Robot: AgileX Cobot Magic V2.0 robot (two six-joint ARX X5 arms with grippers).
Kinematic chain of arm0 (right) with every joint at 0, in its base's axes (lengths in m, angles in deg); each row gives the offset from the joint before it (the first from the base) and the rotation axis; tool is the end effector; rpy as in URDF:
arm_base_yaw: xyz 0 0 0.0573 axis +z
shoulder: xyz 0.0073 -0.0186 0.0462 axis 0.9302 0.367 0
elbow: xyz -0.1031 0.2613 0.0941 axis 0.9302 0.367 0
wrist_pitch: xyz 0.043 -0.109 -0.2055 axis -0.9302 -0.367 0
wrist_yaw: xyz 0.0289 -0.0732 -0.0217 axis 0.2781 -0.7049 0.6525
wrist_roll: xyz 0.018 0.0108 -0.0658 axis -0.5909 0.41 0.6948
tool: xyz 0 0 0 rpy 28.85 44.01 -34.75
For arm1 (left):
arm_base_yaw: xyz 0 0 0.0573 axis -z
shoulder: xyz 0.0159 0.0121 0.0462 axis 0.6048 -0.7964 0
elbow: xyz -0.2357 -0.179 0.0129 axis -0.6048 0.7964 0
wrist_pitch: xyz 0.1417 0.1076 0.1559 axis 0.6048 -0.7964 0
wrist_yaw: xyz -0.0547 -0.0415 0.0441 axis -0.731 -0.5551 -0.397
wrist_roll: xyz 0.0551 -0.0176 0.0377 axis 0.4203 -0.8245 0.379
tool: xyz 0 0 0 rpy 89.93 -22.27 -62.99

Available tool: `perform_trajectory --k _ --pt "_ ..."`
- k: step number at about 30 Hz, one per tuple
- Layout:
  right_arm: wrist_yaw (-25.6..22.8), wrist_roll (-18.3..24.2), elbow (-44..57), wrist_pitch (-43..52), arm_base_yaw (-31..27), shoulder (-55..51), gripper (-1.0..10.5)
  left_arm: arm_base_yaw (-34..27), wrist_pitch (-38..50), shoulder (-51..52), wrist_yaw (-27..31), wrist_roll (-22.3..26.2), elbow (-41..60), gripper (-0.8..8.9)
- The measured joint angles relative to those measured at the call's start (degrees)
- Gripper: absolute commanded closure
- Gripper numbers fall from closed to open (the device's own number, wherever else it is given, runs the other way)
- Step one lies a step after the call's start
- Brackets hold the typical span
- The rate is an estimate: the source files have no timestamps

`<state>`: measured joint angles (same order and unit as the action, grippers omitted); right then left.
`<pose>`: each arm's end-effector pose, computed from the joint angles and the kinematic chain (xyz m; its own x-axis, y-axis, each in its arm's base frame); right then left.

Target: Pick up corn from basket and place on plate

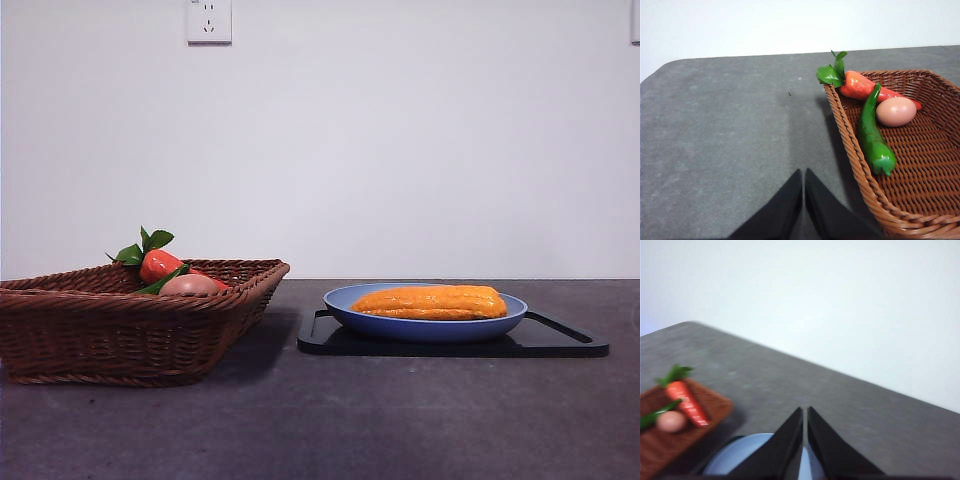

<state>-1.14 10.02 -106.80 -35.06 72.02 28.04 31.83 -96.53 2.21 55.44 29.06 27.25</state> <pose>0.1544 0.0293 0.3822 0.8949 0.4372 -0.0898 -0.4435 0.8937 -0.0681 0.0691 -0.0027 0.1540 0.9865 -0.0844 -0.1401 0.0904 0.9952 0.0368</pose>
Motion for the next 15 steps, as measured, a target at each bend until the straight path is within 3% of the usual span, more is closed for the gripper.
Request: perform_trajectory --k 5,11,15 --pt "-3.06 -0.35 13.97 6.64 -4.92 -12.57 9.5 0.0 0.0 0.0 0.0 0.0 0.0 8.06" --pt "-11.23 -0.44 28.3 10.25 -7.1 -26.43 9.5 0.0 0.0 0.0 0.0 -0.02 0.0 8.06" --pt "-12.0 -0.48 36.06 10.36 -7.41 -32.65 9.5 0.0 0.0 0.0 0.0 -0.09 0.0 8.06"
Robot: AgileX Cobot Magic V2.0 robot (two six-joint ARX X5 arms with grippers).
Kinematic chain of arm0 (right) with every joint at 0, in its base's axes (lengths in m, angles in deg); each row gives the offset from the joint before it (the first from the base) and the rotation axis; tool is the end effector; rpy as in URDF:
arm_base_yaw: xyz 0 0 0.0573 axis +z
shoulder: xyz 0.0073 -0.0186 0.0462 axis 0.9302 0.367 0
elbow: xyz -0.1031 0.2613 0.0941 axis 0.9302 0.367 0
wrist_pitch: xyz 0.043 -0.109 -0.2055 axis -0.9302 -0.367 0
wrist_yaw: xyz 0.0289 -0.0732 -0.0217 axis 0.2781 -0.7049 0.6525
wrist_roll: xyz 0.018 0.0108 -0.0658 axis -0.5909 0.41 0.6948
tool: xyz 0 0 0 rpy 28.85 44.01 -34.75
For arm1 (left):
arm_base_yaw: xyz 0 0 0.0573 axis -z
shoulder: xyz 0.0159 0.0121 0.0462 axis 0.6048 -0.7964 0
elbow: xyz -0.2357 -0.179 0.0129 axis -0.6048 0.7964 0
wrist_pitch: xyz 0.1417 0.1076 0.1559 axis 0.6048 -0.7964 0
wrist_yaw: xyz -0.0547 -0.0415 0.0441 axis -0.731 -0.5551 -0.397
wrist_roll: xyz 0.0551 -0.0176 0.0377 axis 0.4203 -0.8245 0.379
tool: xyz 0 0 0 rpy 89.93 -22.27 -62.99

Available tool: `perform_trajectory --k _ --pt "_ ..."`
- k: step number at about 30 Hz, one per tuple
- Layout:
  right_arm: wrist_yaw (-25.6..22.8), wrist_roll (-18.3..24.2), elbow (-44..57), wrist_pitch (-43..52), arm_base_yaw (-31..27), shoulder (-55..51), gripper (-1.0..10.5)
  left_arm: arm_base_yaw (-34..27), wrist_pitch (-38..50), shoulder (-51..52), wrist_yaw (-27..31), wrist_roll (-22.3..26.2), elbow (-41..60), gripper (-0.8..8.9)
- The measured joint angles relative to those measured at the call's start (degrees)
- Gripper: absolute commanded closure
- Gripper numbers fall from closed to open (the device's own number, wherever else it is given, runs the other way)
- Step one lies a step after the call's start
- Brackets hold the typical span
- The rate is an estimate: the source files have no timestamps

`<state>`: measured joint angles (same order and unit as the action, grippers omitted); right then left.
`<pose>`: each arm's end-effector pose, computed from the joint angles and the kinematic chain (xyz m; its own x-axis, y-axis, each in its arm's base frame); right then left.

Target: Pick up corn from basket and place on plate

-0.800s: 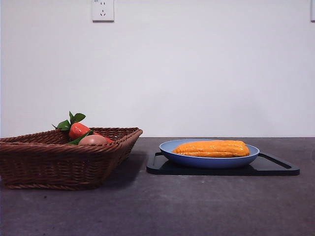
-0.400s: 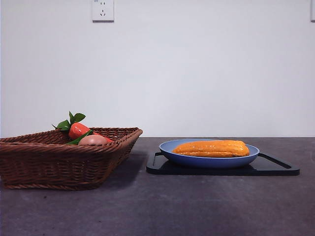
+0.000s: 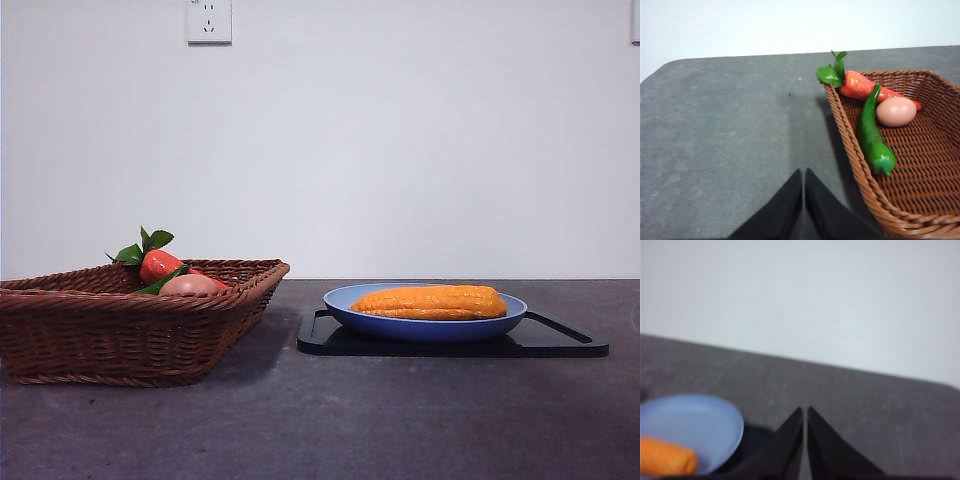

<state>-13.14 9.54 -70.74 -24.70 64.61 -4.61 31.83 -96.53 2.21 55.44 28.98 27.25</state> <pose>0.0802 0.0039 0.2389 0.9932 0.1138 0.0237 -0.1108 0.9887 -0.1013 0.0691 -0.0027 0.1540 0.9865 -0.0844 -0.1401 0.0902 0.9953 0.0354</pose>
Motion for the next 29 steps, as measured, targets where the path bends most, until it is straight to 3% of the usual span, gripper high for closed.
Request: perform_trajectory --k 12,23,29 --pt "-0.02 -0.09 13.38 -0.68 0.0 -10.99 9.5 0.0 0.02 0.0 0.0 -0.02 0.0 8.06" --pt "-0.04 -1.14 13.35 -10.21 0.07 -13.7 9.4 0.0 0.02 0.0 0.0 -0.02 0.0 8.06" --pt "-0.11 -1.44 13.35 -10.08 0.07 -13.6 9.4 0.0 0.02 0.0 0.0 -0.02 0.0 8.06"
